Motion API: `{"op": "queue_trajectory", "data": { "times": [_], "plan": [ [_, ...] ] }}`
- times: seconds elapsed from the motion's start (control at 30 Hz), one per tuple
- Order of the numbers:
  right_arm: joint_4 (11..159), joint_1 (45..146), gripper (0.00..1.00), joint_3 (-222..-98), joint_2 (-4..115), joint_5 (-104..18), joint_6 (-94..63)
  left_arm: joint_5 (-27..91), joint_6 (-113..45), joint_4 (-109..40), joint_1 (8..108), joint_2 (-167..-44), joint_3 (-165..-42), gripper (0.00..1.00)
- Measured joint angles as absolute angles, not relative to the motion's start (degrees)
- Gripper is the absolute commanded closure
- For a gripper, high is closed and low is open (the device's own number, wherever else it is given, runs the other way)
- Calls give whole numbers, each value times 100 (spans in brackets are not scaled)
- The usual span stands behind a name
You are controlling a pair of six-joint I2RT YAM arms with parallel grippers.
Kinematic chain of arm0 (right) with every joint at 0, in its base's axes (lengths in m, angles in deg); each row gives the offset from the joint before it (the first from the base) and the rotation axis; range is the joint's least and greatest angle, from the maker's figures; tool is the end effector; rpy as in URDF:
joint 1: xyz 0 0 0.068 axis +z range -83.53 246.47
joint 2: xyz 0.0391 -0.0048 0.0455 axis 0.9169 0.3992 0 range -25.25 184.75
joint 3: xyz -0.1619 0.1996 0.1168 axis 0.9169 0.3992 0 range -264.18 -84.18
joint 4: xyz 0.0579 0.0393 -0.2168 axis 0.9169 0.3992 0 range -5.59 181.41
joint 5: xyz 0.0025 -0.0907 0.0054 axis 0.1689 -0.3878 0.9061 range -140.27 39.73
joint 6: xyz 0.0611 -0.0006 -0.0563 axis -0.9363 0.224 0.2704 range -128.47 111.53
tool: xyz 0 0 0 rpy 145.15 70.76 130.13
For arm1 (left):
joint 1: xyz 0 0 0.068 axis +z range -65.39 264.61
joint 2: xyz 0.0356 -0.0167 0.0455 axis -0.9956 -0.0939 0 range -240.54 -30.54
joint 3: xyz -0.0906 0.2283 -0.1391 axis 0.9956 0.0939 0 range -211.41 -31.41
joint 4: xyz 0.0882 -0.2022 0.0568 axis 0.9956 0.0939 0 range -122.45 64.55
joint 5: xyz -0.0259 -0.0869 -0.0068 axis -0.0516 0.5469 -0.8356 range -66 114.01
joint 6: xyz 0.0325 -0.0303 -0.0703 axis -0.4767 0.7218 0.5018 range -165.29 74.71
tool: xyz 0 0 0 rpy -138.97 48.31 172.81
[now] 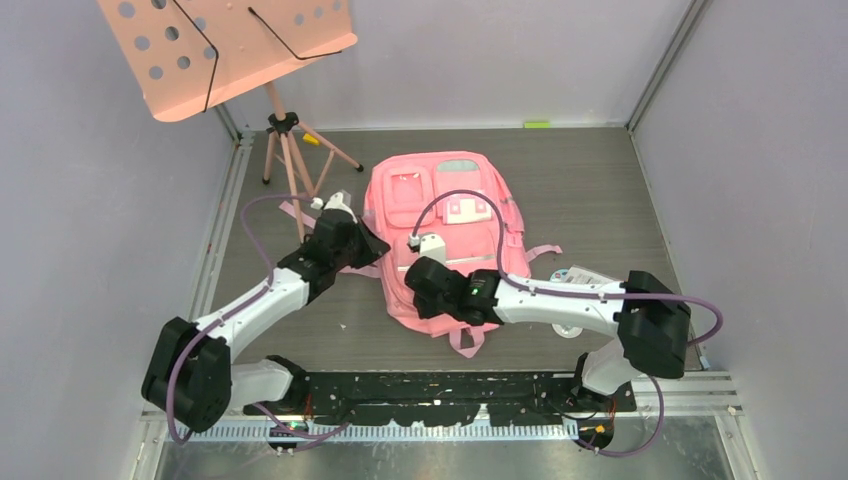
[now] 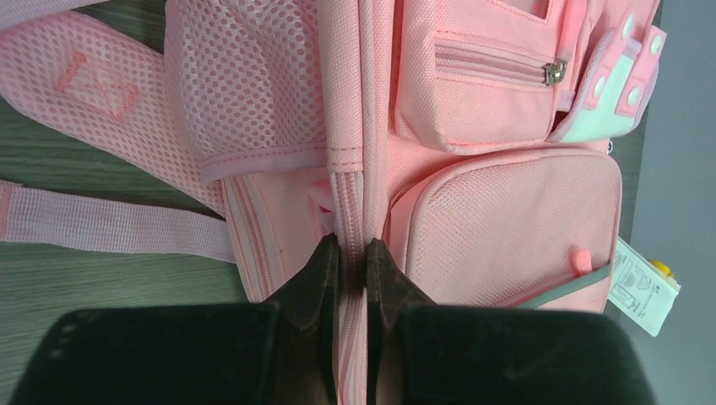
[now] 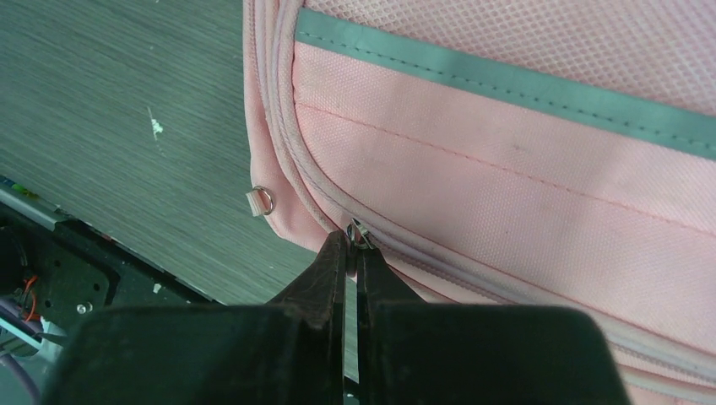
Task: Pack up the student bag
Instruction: Unzip the student bag at the center of the board.
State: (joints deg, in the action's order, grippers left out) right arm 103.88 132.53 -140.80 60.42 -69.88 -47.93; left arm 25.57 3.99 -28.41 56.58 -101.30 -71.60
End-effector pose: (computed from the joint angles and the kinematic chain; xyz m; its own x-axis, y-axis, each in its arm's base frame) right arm 0.1461 0.2691 0.2309 -0.7246 -0.1566 -0.6712 -0.4018 0.8872 0.2267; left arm 0.2291 -0.1243 0.2342 -0.6981 -0.4866 -0.5252 -0.0605 0.7710 -0.6339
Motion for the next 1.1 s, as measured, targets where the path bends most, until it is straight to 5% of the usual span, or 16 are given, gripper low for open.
{"op": "queue_trajectory", "data": {
  "times": [0.33,0.57,0.7,1.1],
  "plan": [
    [10951,13341,99,-14893,6629,-6549,-4905,2238,388,-2826,5695,-9260,-6591,100],
    [11083,13277,63,-14893,6527,-6333,-4911,2386,-252,-2452,5680,-9103,-6663,53],
    [11314,13148,48,-14972,6068,-6389,-4787,2629,-746,-1967,5512,-8556,-6814,39],
    [12230,12005,27,-15256,4848,-6794,-4457,1728,-1229,-1534,3693,-7553,-6830,44]
  ]
}}
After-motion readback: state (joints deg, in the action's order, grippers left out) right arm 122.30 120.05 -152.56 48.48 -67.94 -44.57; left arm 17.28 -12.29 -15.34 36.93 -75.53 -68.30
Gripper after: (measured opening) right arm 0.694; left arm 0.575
